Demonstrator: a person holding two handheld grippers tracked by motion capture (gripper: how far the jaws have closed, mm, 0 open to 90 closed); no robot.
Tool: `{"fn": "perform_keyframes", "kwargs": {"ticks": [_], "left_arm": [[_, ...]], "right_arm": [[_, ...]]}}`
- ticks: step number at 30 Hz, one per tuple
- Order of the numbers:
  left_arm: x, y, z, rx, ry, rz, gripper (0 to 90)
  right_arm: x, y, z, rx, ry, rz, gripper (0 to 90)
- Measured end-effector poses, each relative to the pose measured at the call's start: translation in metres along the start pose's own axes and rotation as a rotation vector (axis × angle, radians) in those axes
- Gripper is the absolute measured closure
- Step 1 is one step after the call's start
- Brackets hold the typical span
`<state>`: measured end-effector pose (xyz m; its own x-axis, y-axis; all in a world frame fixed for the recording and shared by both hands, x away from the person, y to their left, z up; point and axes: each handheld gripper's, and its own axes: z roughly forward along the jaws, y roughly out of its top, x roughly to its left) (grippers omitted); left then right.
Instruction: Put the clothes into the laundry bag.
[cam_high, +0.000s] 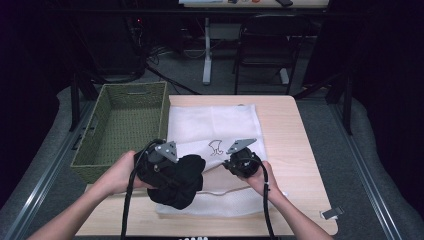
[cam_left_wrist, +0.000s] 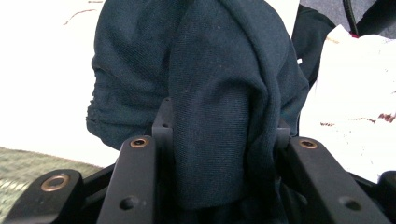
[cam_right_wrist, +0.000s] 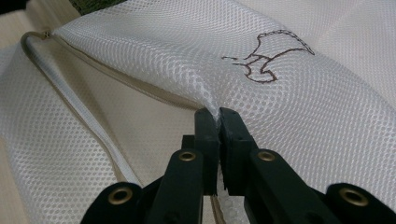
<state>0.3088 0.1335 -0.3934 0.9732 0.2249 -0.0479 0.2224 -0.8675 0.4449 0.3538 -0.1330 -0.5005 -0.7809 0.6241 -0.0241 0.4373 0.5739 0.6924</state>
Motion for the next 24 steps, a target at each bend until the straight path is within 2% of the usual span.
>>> {"fn": "perform_keyframes", "kwargs": {"ticks": [11,15,18,20,24], "left_arm": [[-0.008,0.01,0.029,-0.011,-0.006,0.022,61.2],[-0.01,0.015,0.039,0.007,0.003,0.031,61.1],[-0.013,0.022,0.054,0.0,0.013,0.037,61.1],[-0.013,0.026,0.064,-0.006,-0.002,0.025,61.1],[-0.014,0.031,0.079,0.011,0.013,0.019,61.1]], "right_arm": [[-0.002,0.004,-0.01,-0.039,-0.005,0.026,87.0],[-0.002,0.005,-0.012,-0.051,-0.007,0.032,87.0],[-0.002,0.006,-0.014,-0.057,-0.005,0.036,87.1],[-0.001,0.007,-0.014,-0.06,-0.005,0.036,87.0],[-0.001,0.007,-0.016,-0.068,-0.009,0.027,87.1]]}}
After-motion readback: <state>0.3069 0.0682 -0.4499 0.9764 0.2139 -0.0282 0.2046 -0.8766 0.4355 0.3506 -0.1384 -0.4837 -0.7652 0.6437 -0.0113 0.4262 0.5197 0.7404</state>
